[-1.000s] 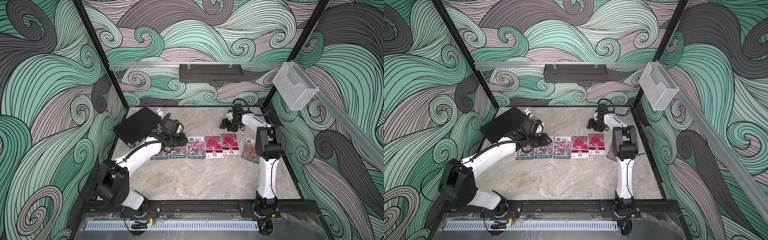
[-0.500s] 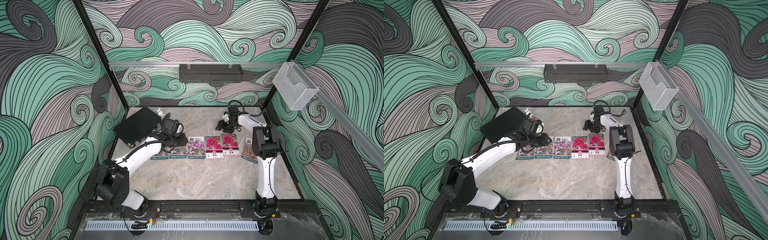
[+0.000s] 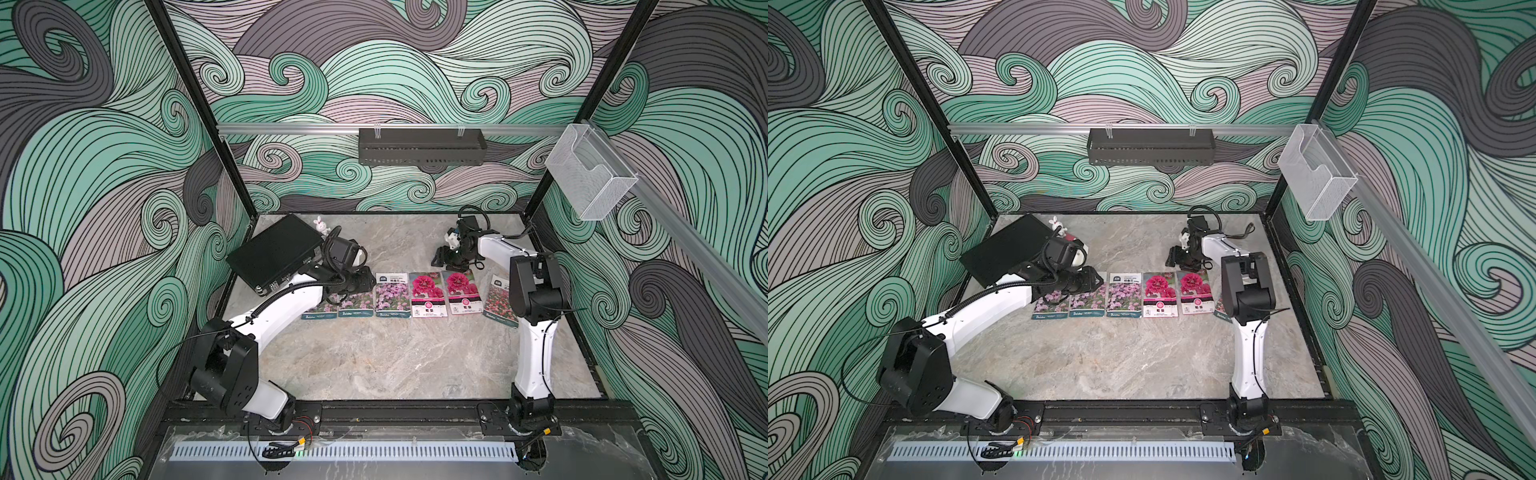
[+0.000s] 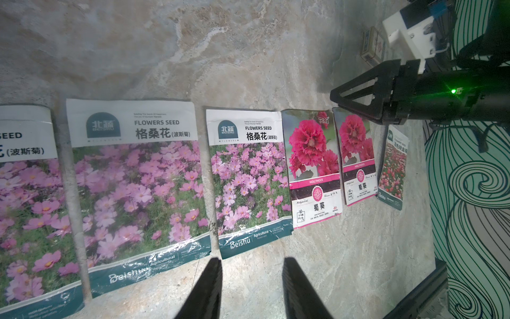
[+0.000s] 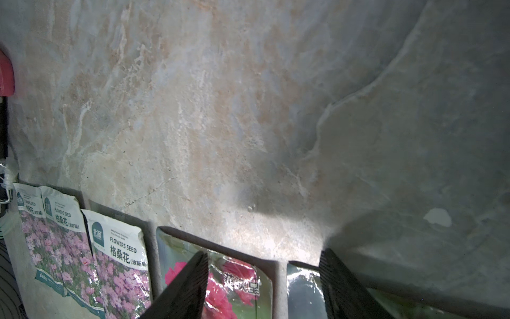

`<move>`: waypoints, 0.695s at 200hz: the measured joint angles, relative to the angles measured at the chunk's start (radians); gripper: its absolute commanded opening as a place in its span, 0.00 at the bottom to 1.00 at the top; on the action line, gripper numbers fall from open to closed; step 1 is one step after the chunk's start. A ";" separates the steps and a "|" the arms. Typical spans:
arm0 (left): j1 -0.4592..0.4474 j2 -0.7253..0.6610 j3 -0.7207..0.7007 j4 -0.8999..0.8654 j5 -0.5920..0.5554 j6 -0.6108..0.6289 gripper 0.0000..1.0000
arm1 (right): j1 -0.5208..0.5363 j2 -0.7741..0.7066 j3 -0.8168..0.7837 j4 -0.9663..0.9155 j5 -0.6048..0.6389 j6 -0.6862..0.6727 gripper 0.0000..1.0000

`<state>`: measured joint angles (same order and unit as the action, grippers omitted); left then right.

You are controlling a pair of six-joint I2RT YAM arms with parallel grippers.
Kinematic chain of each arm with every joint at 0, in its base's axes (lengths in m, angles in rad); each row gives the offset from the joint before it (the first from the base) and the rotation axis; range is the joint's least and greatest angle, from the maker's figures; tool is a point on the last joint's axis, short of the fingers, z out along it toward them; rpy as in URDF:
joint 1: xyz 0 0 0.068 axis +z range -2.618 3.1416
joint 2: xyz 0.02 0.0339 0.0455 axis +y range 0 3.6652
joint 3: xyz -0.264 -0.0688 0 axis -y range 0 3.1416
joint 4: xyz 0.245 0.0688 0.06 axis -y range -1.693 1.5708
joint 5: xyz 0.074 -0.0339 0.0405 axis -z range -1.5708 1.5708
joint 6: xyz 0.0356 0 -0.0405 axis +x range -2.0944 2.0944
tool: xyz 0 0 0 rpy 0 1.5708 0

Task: Arrange the seed packets in a row
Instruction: Move the seed packet to the center of the board.

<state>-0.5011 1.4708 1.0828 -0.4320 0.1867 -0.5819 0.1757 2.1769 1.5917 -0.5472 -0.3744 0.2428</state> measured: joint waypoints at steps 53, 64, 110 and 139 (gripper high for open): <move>-0.002 0.000 0.000 0.003 0.000 -0.006 0.38 | 0.000 -0.002 0.000 0.001 -0.006 0.004 0.68; -0.002 0.000 0.000 0.003 0.000 -0.006 0.39 | -0.007 -0.004 0.000 -0.001 -0.018 0.014 0.68; -0.013 0.013 0.016 -0.001 -0.019 -0.005 0.38 | -0.089 -0.139 -0.077 0.021 -0.092 0.101 0.69; -0.037 0.048 0.062 -0.005 -0.037 0.003 0.39 | -0.163 -0.302 -0.142 0.052 -0.088 0.141 0.72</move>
<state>-0.5381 1.5192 1.1450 -0.4366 0.1493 -0.5789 0.0128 1.8751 1.4502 -0.4953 -0.4622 0.3836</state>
